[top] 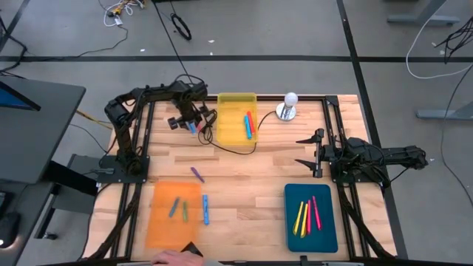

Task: Pick & Place Markers
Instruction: Put the top blue highlighter into the yellow bin

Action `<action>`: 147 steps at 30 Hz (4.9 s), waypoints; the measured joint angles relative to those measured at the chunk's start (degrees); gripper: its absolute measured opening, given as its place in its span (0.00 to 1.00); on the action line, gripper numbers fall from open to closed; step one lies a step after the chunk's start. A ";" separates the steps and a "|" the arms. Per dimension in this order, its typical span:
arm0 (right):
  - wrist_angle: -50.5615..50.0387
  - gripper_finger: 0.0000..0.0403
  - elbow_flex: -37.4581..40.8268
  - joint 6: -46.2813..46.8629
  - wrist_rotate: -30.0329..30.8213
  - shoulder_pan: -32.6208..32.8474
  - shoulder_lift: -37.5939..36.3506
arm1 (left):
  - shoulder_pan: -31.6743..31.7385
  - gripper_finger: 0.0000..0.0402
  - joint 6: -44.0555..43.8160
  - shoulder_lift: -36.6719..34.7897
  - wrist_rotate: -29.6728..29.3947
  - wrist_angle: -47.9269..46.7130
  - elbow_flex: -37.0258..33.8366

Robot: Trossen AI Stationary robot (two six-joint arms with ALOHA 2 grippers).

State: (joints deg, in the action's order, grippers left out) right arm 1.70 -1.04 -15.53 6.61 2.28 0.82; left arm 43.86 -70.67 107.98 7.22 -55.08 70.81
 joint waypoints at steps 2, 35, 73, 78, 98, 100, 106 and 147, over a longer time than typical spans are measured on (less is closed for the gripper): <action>0.00 0.80 0.00 -0.02 0.00 0.00 0.02 | 0.30 0.45 -0.67 0.00 -0.63 -0.08 0.00; 0.01 0.80 0.00 -0.02 0.00 0.00 0.00 | 0.72 0.16 5.32 4.86 1.94 2.99 0.13; 0.01 0.80 0.00 0.00 0.00 0.00 0.01 | -1.19 0.16 10.25 -16.92 3.54 -3.75 0.02; 0.01 0.80 0.00 0.00 0.00 0.00 0.01 | -1.77 0.16 11.57 -16.31 4.01 -3.54 0.66; 0.02 0.80 0.00 -0.01 0.00 0.00 0.02 | -6.87 0.16 11.29 -0.29 4.25 -8.81 22.90; 0.00 0.80 0.00 0.00 0.00 0.00 0.00 | -7.37 0.16 11.06 2.26 4.26 -10.09 26.82; 0.00 0.80 0.00 0.00 0.00 0.00 0.00 | -8.81 0.16 9.78 9.28 5.37 -12.34 38.08; 0.02 0.80 0.00 0.00 0.02 0.01 0.00 | -14.82 0.16 6.34 30.22 9.66 -5.47 51.07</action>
State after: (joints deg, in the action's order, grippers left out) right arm 1.72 -1.04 -15.53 6.63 2.30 0.82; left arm 29.04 -64.33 138.21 16.88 -60.55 121.87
